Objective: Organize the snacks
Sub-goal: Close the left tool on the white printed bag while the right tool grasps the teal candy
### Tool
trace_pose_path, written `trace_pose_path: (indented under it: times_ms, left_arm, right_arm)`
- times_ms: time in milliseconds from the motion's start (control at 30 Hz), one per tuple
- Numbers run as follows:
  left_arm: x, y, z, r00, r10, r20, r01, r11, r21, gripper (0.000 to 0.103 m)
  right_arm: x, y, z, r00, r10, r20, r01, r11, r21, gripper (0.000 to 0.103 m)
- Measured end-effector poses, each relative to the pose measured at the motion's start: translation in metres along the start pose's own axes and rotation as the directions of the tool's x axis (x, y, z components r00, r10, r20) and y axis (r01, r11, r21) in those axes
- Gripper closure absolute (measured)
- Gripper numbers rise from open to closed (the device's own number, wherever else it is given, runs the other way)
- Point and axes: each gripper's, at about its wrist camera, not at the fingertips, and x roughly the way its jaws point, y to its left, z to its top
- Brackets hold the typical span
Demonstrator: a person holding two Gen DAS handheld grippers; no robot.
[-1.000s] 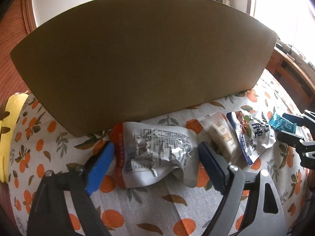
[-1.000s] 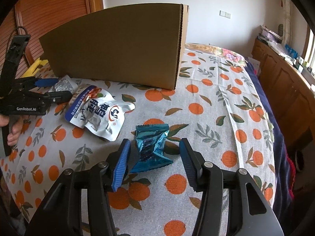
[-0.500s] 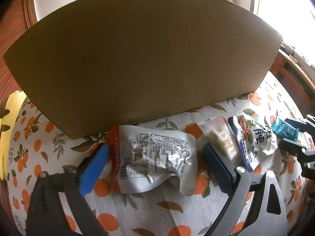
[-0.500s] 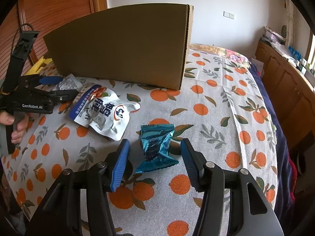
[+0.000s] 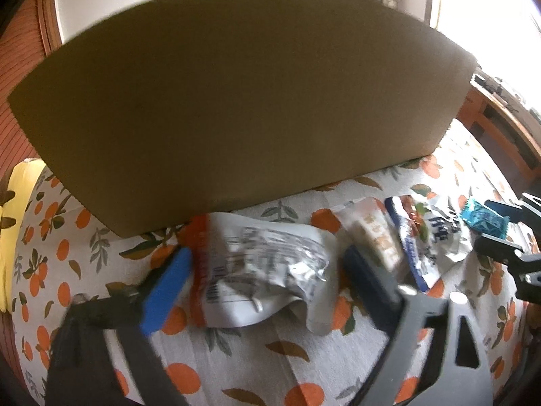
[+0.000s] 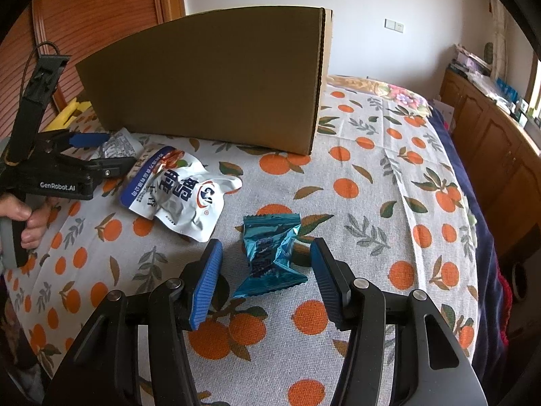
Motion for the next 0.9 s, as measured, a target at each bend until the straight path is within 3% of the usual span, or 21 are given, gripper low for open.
trace_pose_path:
  times_ms: [100,167,767,900]
  left_arm:
    - [-0.009,-0.006,-0.007,0.999,0.028,0.023,-0.028,0.999,0.036,0.037]
    - [-0.015,-0.010,-0.012,0.999,0.041,0.029,-0.043,0.997,0.065,0.041]
    - [-0.085,-0.011,-0.050,0.994,0.007,0.113,-0.011,0.999,0.039,0.042]
    - [-0.084,-0.018,-0.049,0.992,-0.001,0.129,-0.002,1.000,0.025,0.042]
  right_arm:
    - [0.000,0.000,0.000,1.000,-0.003,-0.002,0.003,1.000,-0.002,0.047]
    - [0.000,0.000,0.000,1.000,-0.004,-0.002,0.004,1.000,-0.004,0.047]
    - [0.001,0.002,0.001,1.000,-0.011,-0.006,0.011,1.000,-0.012,0.047]
    - [0.000,0.001,0.001,1.000,-0.011,-0.001,0.011,1.000,-0.004,0.053]
